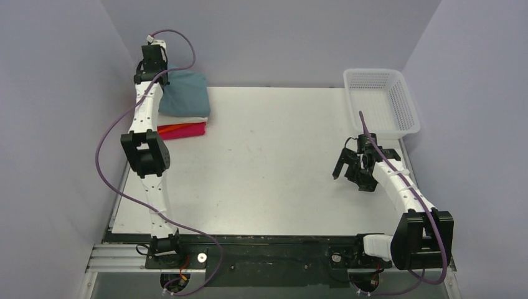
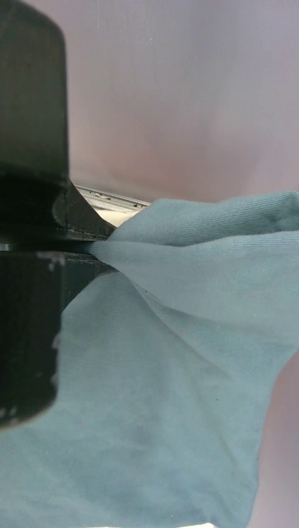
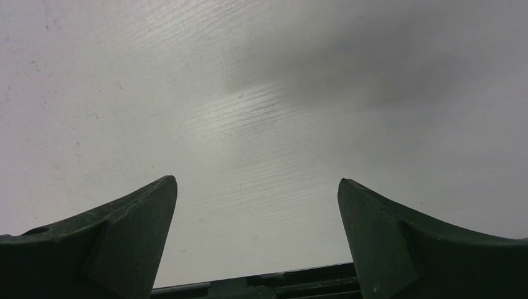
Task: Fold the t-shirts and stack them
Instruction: Put the neatly folded tshirt into the corner of the board with the left arm
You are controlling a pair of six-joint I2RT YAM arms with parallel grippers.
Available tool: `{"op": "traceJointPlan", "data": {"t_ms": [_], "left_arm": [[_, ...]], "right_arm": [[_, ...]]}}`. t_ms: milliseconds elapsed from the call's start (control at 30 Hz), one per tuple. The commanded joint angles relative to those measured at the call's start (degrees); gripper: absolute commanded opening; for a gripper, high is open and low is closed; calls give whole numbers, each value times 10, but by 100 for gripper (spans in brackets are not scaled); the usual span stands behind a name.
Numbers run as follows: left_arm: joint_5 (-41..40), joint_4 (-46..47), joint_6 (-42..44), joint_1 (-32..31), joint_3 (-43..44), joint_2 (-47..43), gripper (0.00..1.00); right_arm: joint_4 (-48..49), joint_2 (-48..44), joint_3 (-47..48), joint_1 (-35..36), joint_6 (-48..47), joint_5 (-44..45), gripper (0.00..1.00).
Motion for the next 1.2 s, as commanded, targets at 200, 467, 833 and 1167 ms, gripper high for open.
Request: {"op": "traceJointPlan", "data": {"t_ms": [200, 467, 833, 1167], "left_arm": [[35, 59, -9, 44, -8, 11, 0], [39, 58, -36, 75, -32, 28, 0], [38, 73, -145, 99, -66, 63, 28], [28, -19, -268, 112, -1, -56, 80]], "right_arm": [[-36, 11, 29, 10, 18, 34, 96], [-40, 18, 33, 15, 21, 41, 96], [-32, 30, 41, 21, 17, 59, 96], [-31, -39, 41, 21, 20, 77, 99]]}}
